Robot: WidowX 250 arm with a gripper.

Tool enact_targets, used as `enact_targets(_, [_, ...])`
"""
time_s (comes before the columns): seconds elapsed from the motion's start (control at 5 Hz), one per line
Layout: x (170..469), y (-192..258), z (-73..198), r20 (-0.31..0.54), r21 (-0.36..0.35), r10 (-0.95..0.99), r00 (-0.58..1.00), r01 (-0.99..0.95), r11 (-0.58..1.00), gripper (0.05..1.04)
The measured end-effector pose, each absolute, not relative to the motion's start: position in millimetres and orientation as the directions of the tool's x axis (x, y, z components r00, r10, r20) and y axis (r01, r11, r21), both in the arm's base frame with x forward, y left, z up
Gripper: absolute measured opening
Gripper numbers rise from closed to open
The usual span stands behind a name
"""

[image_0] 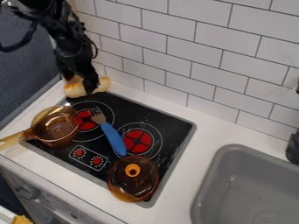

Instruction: Move the object to the right side of the stove

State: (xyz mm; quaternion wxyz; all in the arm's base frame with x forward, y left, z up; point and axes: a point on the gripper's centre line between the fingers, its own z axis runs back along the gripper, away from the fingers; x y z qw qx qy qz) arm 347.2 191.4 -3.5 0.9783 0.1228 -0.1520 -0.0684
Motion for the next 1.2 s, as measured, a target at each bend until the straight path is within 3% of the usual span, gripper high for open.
enact_targets(0.2, [352.3, 181.7, -1.7, 0.27, 0.234, -0.239, 0.933, 0.177, 0.956, 1.001])
enact_targets(0.4, [360.0, 179.7, 0.1, 0.198, 0.227, -0.247, 0.948, 0.201, 0.953, 1.001])
enact_targets(0.6, [368.7, 185.6, -4.8, 0.12, 0.25, -0.222, 0.968, 0.187, 0.95, 1.001])
enact_targets(0.8, [378.8, 193.8, -9.4, 0.058, 0.319, -0.233, 0.971, 0.203, 0.926, 1.001])
enact_targets(1.2, [377.7, 196.9, -25.1, 0.003, 0.337, -0.274, 0.962, 0.257, 0.906, 1.001])
